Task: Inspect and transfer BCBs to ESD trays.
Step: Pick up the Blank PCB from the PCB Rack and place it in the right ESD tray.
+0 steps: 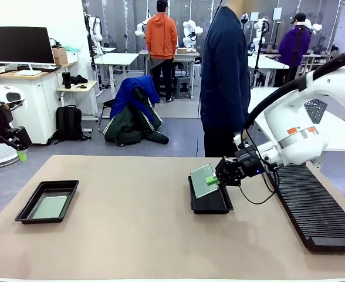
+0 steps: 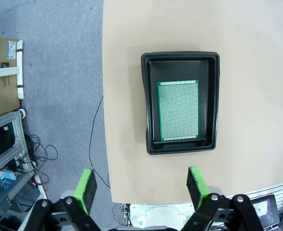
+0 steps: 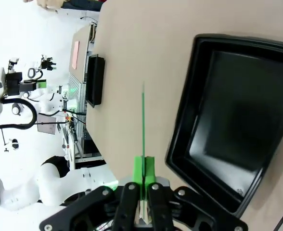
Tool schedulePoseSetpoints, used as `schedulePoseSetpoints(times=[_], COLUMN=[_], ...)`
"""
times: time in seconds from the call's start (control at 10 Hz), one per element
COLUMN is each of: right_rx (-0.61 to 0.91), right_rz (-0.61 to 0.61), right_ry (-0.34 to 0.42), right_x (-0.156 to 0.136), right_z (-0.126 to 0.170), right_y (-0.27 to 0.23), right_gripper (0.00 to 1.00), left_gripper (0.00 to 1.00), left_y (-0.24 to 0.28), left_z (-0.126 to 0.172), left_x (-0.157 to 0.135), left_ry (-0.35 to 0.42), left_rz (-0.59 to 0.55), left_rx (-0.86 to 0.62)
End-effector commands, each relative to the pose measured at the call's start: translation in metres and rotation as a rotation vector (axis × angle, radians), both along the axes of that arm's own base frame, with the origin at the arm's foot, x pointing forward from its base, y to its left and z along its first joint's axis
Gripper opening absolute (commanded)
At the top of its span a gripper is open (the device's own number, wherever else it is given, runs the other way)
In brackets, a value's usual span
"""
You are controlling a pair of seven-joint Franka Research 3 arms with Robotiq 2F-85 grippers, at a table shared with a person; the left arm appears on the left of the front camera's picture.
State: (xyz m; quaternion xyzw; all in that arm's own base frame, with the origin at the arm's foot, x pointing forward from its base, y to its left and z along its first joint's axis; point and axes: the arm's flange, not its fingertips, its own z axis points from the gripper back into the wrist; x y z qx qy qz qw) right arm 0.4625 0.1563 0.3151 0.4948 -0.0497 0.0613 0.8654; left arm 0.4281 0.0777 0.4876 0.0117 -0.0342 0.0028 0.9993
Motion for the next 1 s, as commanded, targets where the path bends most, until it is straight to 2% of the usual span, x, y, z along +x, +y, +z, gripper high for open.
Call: schedulePoseSetpoints(times=[0.0, 0.9], right_rx=[-0.016, 0.034], right_rz=[-0.043, -0.121], right_ry=[-0.004, 0.093], right_x=[0.002, 0.016], right_z=[-0.011, -0.06], right_y=[0.009, -0.005], right_gripper=[0.03, 0.03], left_gripper=[1.0, 1.0], left_y=[-0.001, -0.001], left_z=[-0.001, -0.001], left_x=[-0.002, -0.002], left_ry=[-0.003, -0.003], left_rz=[0.016, 0.016], left_rx=[0.002, 0.002])
